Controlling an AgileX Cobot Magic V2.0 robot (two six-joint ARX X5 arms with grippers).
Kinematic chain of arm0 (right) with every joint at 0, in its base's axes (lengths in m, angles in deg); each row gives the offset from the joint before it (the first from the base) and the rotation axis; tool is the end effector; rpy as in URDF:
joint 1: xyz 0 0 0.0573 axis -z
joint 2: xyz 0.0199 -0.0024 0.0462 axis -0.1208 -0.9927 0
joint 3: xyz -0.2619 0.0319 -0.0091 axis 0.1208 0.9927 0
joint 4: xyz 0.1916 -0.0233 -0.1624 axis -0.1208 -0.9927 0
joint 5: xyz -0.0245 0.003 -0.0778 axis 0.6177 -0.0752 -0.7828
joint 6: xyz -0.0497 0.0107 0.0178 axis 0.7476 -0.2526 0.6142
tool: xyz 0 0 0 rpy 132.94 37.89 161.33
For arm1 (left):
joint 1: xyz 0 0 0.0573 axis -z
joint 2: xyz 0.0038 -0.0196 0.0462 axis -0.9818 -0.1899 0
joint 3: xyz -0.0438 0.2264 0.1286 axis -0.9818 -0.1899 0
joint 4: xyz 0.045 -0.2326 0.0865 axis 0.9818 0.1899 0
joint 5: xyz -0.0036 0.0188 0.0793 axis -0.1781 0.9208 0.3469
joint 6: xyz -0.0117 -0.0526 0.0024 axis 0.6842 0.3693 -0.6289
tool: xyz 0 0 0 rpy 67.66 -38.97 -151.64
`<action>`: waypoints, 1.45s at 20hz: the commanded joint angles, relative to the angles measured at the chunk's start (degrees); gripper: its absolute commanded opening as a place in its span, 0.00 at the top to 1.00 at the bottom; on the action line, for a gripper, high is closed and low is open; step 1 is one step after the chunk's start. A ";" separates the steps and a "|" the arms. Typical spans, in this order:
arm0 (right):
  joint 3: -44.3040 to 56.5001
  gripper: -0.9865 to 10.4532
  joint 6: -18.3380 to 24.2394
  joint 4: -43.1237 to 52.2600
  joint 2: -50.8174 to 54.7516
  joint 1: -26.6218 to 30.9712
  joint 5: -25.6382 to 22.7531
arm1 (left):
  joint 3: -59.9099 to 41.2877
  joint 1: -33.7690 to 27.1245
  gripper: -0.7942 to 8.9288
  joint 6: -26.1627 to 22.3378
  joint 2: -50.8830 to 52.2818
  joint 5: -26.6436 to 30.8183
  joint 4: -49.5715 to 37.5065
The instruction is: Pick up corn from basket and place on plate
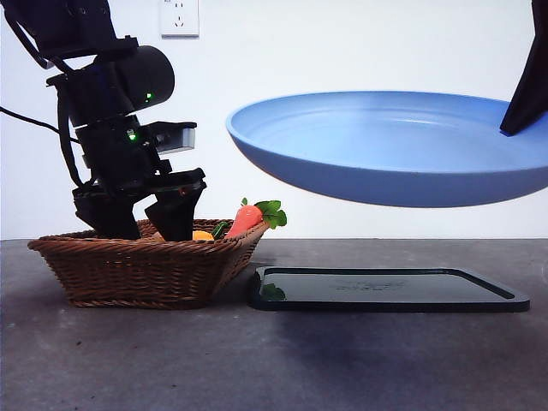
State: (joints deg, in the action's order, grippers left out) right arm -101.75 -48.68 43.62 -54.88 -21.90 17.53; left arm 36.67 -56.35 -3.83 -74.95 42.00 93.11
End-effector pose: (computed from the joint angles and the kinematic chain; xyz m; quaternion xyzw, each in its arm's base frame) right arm 0.1611 0.0566 0.2712 0.1095 0.4521 0.2873 0.8373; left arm 0.3398 -0.1453 0.1957 0.1328 0.4912 -0.2468 0.8247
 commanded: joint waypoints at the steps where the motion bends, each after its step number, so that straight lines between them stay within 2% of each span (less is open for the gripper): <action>1: -1.22 0.91 -0.85 0.83 -0.20 -0.13 0.15 | 1.38 0.31 0.63 -0.07 -1.31 0.13 -0.50; 4: -1.22 0.91 -0.98 0.94 -0.20 -0.13 0.15 | 1.38 0.22 0.73 1.68 -1.31 0.13 0.52; 10: -1.22 0.91 -1.73 1.16 -0.22 -0.13 0.15 | 1.62 0.13 0.73 2.97 -0.35 0.04 0.52; 13: -1.22 0.91 -3.74 1.44 -1.79 -0.13 -0.31 | 2.62 0.15 0.74 3.10 3.72 -1.11 0.52; 16: -1.22 0.91 -5.84 3.08 -7.17 0.20 -0.26 | 2.78 0.20 0.74 4.83 10.36 -6.01 0.63; 19: -1.22 0.91 -9.57 7.98 -13.99 0.66 0.26 | 2.78 0.70 0.74 6.16 16.31 -14.12 1.73; 22: -1.33 0.91 -13.33 13.38 -19.61 1.22 1.25 | 2.73 3.04 0.74 6.16 17.11 -22.91 4.07; 24: -1.33 0.91 -14.64 15.47 -22.60 1.66 3.37 | 2.73 6.25 0.74 6.10 16.13 -23.26 3.45; 29: -1.36 0.91 -15.30 18.12 -24.37 1.70 3.52 | 2.73 12.15 0.74 5.03 10.38 -22.73 2.08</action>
State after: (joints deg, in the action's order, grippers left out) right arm -101.84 -63.08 61.07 -78.79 -20.04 20.59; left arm 38.35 -44.51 1.92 -63.58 19.25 95.74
